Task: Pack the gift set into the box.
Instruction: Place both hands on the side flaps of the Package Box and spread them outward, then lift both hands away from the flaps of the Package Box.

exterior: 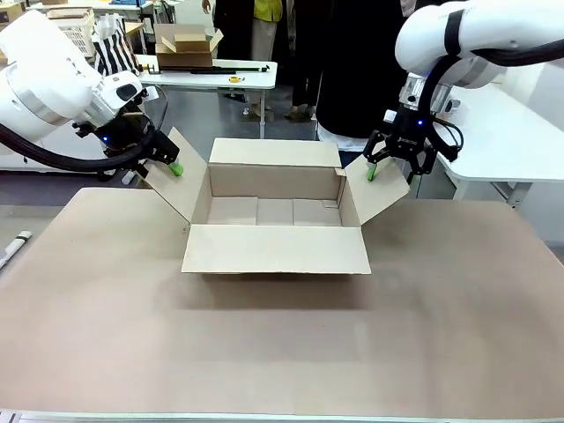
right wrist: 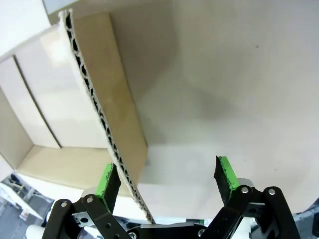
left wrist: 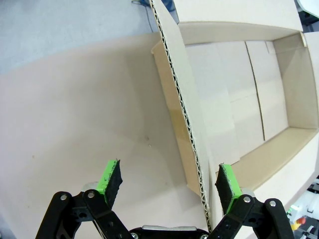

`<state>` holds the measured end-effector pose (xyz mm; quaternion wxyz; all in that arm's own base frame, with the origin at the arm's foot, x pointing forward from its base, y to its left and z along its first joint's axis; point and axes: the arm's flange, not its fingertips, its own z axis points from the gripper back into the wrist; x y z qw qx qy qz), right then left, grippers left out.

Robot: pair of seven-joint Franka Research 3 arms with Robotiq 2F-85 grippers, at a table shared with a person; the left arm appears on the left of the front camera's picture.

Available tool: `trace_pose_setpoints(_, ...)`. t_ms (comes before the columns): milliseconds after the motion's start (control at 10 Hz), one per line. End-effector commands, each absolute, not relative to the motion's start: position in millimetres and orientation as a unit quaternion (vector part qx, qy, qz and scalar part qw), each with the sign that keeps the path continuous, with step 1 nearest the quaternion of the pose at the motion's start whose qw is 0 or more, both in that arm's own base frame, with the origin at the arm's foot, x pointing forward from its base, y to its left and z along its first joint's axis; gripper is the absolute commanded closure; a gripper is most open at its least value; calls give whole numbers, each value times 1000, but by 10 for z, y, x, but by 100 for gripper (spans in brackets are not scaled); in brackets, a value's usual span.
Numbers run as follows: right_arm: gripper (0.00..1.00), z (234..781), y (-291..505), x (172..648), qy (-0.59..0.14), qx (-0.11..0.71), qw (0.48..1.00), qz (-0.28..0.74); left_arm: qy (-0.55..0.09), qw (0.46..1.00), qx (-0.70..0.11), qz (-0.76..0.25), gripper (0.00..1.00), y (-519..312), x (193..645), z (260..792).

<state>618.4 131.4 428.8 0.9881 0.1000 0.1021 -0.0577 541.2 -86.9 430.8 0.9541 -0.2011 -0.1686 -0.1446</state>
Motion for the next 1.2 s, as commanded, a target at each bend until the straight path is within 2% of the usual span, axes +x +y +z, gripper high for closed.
trace_pose_setpoints(0,0,4373,1340,6194,100,77,990,-67,-169,956,-195,-139,0,-867,5408,4323)
trace_pose_setpoints(1100,0,4373,1340,6194,100,77,990,-67,-169,956,-195,-139,0,-867,5408,4323)
